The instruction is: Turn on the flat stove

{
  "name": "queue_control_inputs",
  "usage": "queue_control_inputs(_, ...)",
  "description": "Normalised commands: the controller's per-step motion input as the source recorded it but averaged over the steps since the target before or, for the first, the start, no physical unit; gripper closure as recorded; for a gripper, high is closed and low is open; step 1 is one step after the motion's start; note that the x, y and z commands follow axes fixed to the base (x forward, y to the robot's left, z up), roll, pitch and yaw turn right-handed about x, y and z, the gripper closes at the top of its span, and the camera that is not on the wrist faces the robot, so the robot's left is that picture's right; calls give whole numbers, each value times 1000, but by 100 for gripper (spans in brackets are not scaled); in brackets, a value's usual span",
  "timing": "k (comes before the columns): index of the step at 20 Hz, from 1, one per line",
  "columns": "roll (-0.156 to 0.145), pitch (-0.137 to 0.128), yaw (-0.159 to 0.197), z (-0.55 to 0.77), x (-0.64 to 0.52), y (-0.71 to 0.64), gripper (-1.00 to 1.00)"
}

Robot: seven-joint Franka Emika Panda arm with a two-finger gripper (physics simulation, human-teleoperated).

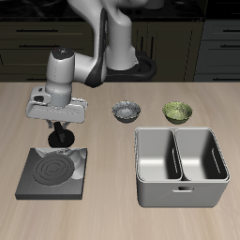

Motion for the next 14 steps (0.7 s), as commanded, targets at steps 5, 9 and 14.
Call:
queue_control_inputs(5,-46,-60,58,293,153,-264,100)
queue_control_inputs(9,-52,-86,45,477,172,-460,100)
queue_control_inputs(14,18,-49,71,298,120,-220,100)
